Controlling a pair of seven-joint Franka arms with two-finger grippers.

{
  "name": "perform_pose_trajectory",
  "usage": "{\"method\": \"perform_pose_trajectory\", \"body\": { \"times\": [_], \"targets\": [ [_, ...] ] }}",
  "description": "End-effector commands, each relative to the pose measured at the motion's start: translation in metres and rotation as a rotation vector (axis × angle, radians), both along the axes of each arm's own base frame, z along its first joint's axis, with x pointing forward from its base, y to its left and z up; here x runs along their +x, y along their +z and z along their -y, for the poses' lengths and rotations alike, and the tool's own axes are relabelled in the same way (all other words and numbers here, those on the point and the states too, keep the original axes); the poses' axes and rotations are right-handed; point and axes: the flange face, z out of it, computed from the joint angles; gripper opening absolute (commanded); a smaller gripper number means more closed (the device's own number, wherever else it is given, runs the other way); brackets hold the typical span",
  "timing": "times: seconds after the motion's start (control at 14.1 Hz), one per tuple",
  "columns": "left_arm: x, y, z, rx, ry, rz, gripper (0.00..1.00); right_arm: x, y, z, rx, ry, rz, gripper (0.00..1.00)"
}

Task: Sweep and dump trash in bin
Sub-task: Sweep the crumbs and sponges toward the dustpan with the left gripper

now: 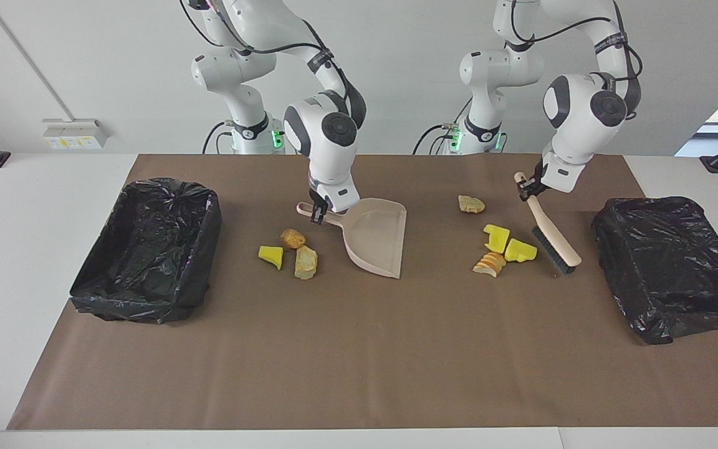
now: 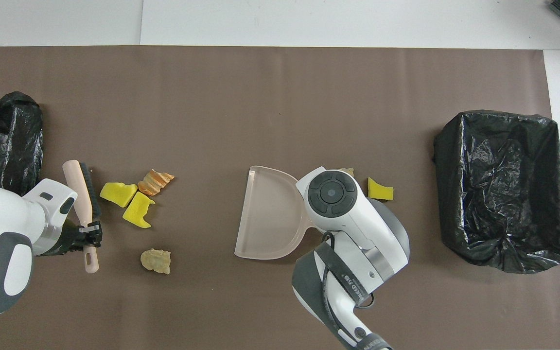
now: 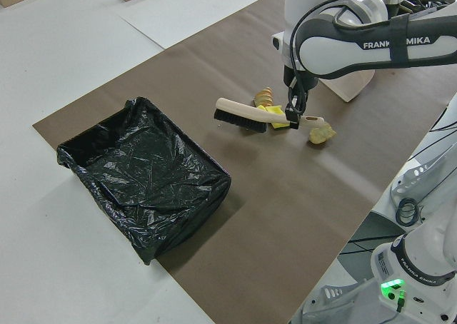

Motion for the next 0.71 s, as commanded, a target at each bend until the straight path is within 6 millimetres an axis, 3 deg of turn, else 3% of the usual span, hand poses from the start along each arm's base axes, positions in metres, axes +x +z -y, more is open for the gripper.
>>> {"method": "perform_pose_trajectory", "body": {
  "times": [0.0,0.21,0.35,0.64],
  "targets": [
    [0.003,-0.029,0.022,0.03,-0.067,-0.009,0.0,0.001,-0.004,-0.001,0.012,0.029,0.004,0.0],
    [0.013,-0.028,0.073,0.042,-0.195,-0.004,0.0,0.001,-0.004,-0.001,0.012,0.027,0.004,0.0],
    [0.006,-0.028,0.109,0.038,-0.292,0.003,0.0,0.001,-0.004,-0.001,0.011,0.027,0.003,0.0],
    [-0.01,-0.028,0.154,0.016,-0.462,-0.007,0.0,0.0,-0.005,0.0,0.009,0.027,-0.001,0.0]
  ]
}}
